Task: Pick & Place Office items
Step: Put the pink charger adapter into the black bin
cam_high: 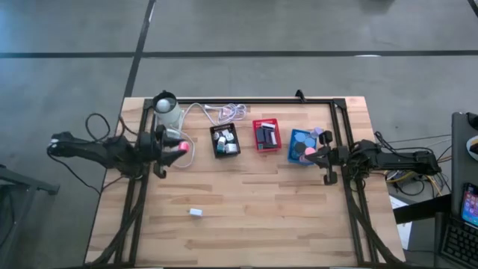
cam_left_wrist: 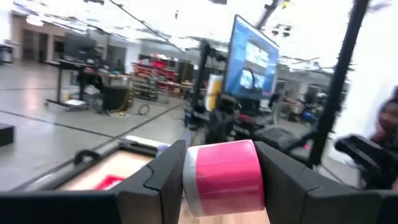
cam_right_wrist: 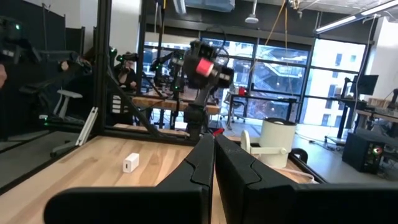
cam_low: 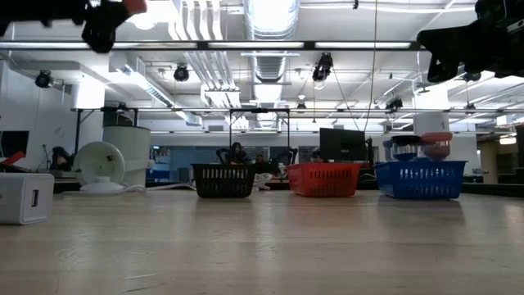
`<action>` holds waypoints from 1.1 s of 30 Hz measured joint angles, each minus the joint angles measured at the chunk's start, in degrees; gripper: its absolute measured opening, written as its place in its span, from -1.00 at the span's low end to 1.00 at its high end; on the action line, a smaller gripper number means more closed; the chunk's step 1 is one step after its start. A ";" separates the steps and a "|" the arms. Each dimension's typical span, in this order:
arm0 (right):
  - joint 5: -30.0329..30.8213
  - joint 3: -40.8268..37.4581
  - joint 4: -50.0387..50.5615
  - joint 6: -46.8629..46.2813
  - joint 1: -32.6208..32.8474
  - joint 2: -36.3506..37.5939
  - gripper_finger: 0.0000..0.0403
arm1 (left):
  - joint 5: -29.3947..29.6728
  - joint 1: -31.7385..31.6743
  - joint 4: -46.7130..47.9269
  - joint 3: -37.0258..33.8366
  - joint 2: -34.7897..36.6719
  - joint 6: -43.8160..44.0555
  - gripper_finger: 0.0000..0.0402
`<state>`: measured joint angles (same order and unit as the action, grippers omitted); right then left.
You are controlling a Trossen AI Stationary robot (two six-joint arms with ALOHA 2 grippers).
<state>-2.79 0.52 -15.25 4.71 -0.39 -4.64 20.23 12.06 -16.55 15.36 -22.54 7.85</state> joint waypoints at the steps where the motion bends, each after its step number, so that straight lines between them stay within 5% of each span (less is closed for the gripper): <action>1: -0.01 0.00 -0.05 0.00 -0.01 0.00 -0.96 | 0.95 -0.02 0.94 2.31 -1.42 -0.17 -0.16; 6: 0.00 0.01 -0.10 0.00 -0.02 0.00 -0.96 | 11.70 -0.13 13.74 18.28 -11.73 -0.16 -0.16; 10: 0.00 0.02 -0.08 0.02 0.00 0.00 -0.96 | 17.03 -2.08 32.99 34.44 -23.56 2.84 -0.16; 17: 0.00 0.00 0.03 0.01 -0.02 0.00 -0.96 | 11.95 -10.72 59.48 54.99 -44.07 7.43 -0.16; 22: 0.00 0.00 0.08 0.00 0.00 -0.02 -0.96 | 6.29 -16.36 64.25 60.80 -55.22 6.93 -0.16; 33: -0.02 0.02 0.53 0.28 0.00 -0.43 -0.96 | -1.34 -23.00 64.38 59.94 -74.26 2.76 -0.16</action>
<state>-2.81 0.54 -14.72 4.99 -0.38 -5.08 18.89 -10.94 47.83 75.31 -96.80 10.61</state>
